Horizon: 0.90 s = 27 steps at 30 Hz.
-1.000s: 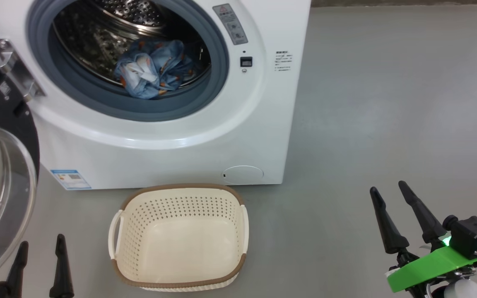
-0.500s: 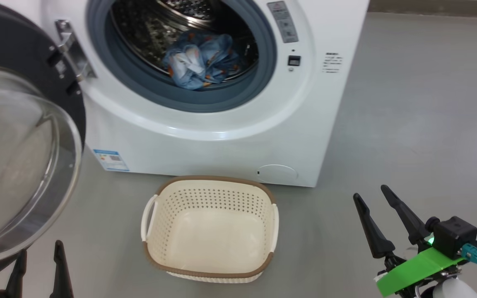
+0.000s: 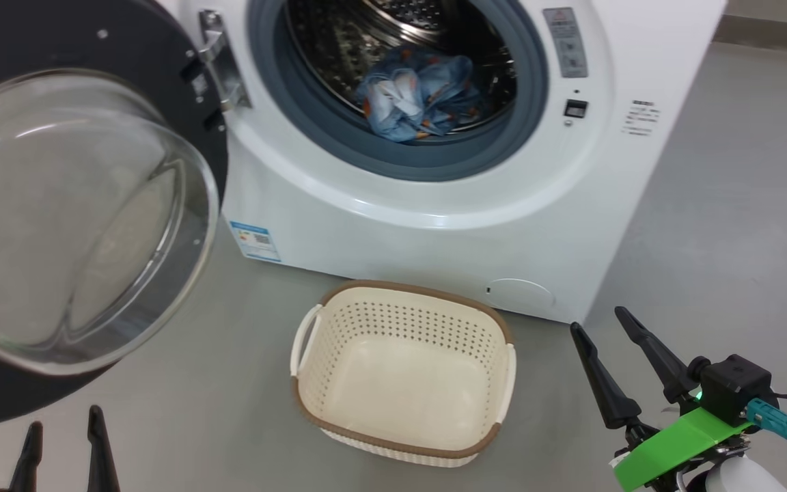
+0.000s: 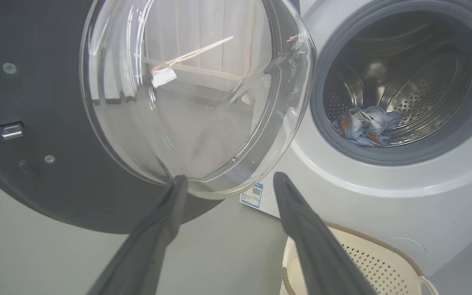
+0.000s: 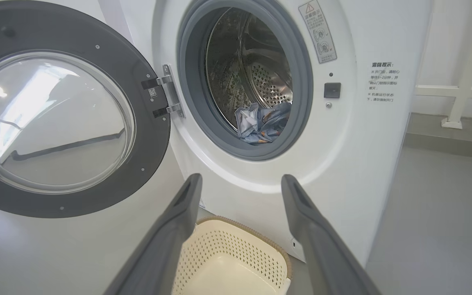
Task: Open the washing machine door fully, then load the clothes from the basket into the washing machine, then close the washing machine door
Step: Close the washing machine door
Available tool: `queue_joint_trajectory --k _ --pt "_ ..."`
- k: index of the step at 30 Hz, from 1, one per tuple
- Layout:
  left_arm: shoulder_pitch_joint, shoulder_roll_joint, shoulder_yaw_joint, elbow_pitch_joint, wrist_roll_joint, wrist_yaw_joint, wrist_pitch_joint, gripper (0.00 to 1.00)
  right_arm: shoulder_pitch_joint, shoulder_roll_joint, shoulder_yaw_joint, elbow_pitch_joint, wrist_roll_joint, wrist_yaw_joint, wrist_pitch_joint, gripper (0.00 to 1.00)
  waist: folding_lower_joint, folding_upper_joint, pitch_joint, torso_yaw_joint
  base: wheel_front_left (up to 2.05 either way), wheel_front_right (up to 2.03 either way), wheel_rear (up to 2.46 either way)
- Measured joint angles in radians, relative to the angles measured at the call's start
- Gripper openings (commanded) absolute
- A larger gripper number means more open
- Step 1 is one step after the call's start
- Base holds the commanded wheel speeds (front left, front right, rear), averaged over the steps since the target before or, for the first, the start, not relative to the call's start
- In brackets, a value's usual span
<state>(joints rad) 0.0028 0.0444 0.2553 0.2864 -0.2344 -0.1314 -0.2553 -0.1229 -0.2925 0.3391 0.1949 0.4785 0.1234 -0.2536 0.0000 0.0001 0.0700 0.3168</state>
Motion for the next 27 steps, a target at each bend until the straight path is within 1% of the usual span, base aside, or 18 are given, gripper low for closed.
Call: queue_joint_trajectory --k 6,7,23,27 --pt "0.004 -0.003 0.003 0.000 0.003 0.000 0.000 1.00 -0.015 -0.008 0.013 0.004 0.006 0.000 0.000 1.00 0.0000 -0.0001 -0.002 0.057 0.00 0.00 0.00" --pt "0.004 -0.003 0.003 0.000 0.003 0.000 0.000 1.00 -0.015 -0.008 0.013 0.004 0.006 0.000 0.000 1.00 0.0000 -0.0001 -0.002 0.057 0.00 0.00 0.00" --pt "0.025 -0.006 0.005 -0.003 0.009 0.001 0.000 1.00 -0.016 -0.012 0.042 0.014 0.015 0.000 0.000 1.00 0.0000 0.0000 -0.015 0.185 0.00 0.00 0.00" --pt "0.027 -0.006 0.010 -0.008 0.019 0.009 0.000 1.00 -0.016 -0.012 0.050 0.015 0.015 0.000 0.000 1.00 -0.0001 0.0000 -0.020 0.207 0.00 0.00 0.00"
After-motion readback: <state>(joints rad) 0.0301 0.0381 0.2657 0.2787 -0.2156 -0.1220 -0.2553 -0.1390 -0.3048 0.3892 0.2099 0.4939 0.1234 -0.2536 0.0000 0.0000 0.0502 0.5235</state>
